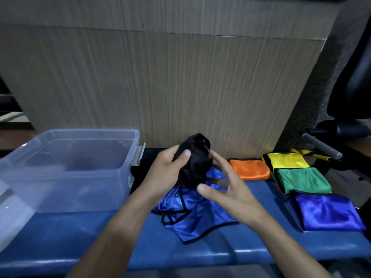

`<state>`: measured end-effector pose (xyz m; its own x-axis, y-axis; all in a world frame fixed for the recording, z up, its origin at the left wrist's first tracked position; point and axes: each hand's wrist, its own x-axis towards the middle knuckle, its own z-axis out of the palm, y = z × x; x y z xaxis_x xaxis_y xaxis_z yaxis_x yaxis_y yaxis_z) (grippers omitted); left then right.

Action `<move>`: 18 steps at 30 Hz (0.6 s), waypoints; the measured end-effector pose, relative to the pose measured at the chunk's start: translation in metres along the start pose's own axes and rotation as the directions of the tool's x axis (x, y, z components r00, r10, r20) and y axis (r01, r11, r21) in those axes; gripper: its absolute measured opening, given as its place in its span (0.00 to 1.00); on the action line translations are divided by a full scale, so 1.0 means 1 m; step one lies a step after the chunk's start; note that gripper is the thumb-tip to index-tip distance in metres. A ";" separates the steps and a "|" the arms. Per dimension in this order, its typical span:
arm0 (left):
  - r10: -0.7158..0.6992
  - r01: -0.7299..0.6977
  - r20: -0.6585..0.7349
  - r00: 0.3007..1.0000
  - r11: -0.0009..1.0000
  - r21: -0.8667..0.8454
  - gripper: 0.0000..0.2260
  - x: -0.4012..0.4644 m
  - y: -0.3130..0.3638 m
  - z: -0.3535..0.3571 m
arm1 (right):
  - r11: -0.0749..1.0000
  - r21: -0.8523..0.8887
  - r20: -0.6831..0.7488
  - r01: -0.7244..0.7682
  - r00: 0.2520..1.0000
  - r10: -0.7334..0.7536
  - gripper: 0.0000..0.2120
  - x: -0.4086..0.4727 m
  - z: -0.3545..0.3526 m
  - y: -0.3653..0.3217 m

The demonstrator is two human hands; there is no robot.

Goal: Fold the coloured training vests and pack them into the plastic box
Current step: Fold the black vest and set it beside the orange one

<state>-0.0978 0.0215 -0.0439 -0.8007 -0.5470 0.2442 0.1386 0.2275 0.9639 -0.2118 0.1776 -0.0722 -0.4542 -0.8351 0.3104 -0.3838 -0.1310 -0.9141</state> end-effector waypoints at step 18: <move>-0.126 -0.184 0.239 0.963 0.342 0.922 0.10 0.006 -0.053 -0.019 | 0.470 0.869 -0.355 0.150 0.852 0.384 0.13 0.017 -0.086 0.007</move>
<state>-0.0986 -0.0092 -0.0917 -0.9275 -0.3632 0.0884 -0.3427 0.9207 0.1868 -0.2913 0.2088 -0.0510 -0.8202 -0.5720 0.0058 0.4502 -0.6518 -0.6104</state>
